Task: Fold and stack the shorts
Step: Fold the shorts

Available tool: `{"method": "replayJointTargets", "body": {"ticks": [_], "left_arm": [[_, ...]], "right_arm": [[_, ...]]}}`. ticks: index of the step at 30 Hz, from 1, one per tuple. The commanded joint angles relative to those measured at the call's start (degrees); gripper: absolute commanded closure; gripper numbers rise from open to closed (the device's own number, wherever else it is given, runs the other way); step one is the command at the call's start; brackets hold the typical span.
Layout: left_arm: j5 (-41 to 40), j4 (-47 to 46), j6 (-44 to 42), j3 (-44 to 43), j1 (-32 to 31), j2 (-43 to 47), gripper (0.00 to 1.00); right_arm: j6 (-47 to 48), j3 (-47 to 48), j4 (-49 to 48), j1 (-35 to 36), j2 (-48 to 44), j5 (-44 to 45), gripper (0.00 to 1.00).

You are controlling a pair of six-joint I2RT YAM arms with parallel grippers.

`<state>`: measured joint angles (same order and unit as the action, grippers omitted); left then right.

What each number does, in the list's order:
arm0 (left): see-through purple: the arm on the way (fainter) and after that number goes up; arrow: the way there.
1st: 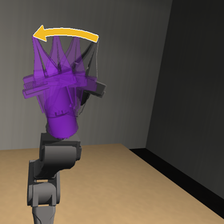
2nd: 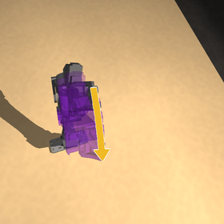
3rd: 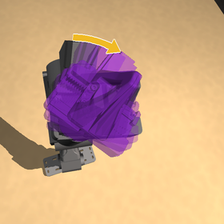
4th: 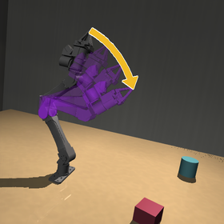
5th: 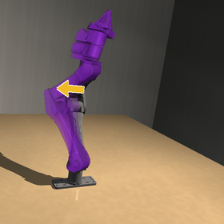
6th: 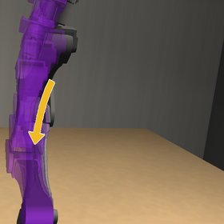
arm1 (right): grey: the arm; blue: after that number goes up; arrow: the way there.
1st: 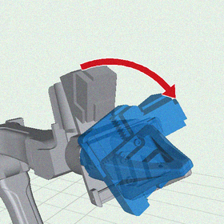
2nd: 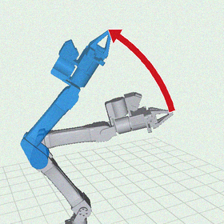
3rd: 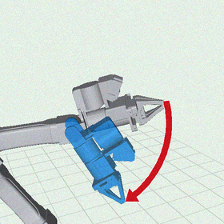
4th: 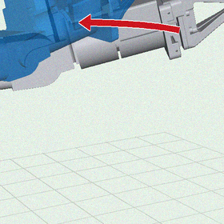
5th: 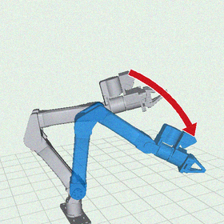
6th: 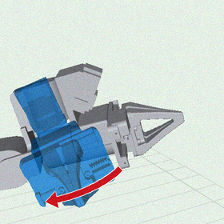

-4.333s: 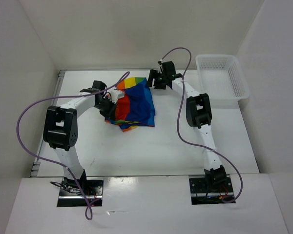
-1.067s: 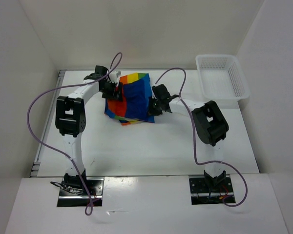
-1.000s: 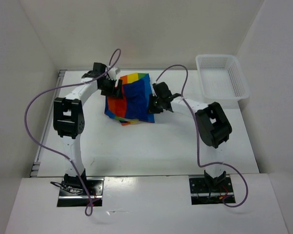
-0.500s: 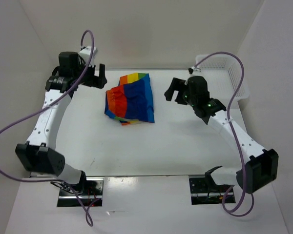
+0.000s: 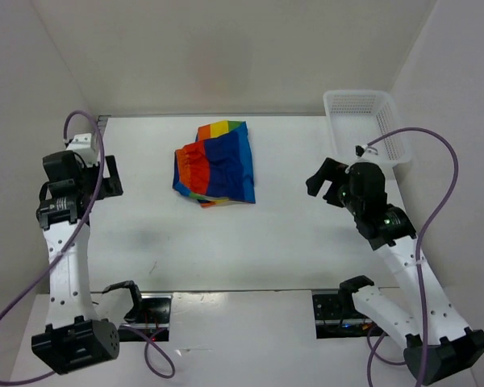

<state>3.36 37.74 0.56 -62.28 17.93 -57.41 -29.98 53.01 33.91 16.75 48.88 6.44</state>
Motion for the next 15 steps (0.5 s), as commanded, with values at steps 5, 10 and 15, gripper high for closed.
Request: {"method": "replayJointTargets", "body": {"ticks": [5,10,15], "left_arm": [[2.0,-2.1,2.4,0.9,1.3,5.1,0.01],[3.1,-2.1,2.4,2.0,1.8,6.4,0.01],[4.6,-2.1,2.4,2.5,2.4,7.0,0.01]], "right_arm": [[0.4,1.8,1.5,-0.6,-4.2,1.6,0.00],[-1.7,1.8,2.6,-0.6,-5.4,7.4,0.00],[-2.9,1.8,3.7,-0.6,-4.2,9.6,0.00]]}}
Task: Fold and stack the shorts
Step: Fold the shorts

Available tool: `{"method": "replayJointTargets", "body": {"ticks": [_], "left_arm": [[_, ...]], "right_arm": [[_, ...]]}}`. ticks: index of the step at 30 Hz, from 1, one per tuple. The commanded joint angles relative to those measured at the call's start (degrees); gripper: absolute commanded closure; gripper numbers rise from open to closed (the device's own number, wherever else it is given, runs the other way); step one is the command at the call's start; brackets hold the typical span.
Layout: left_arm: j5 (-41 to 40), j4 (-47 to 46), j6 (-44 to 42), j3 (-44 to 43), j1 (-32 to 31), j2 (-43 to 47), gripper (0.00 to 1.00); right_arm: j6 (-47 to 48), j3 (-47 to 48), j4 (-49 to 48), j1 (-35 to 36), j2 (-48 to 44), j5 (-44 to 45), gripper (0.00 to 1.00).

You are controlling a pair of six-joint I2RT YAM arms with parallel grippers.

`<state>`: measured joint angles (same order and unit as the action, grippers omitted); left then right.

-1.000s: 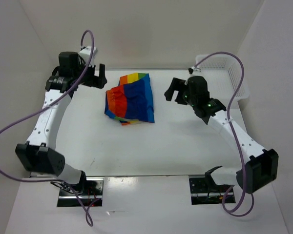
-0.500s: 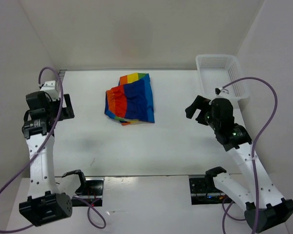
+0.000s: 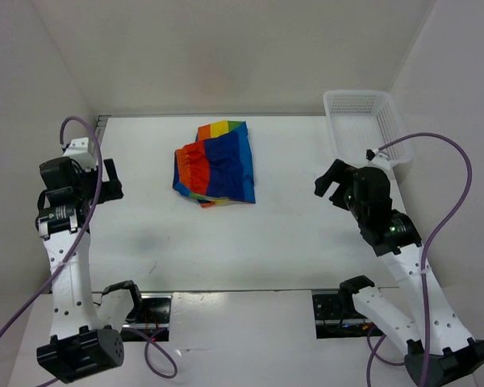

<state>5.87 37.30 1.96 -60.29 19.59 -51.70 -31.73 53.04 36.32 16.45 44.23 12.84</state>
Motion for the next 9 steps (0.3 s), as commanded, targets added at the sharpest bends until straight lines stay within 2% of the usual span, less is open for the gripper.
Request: {"method": "replayJointTargets", "body": {"ticks": [1,9], "left_arm": [[2.7,-1.6,1.0,0.5,0.7,1.3,0.01],[2.7,-1.6,1.0,1.1,0.7,1.8,0.01]], "right_arm": [[-1.1,1.8,1.3,-0.3,0.4,3.2,0.00],[0.5,-0.1,-2.2,-0.3,-1.1,0.8,0.00]]}}
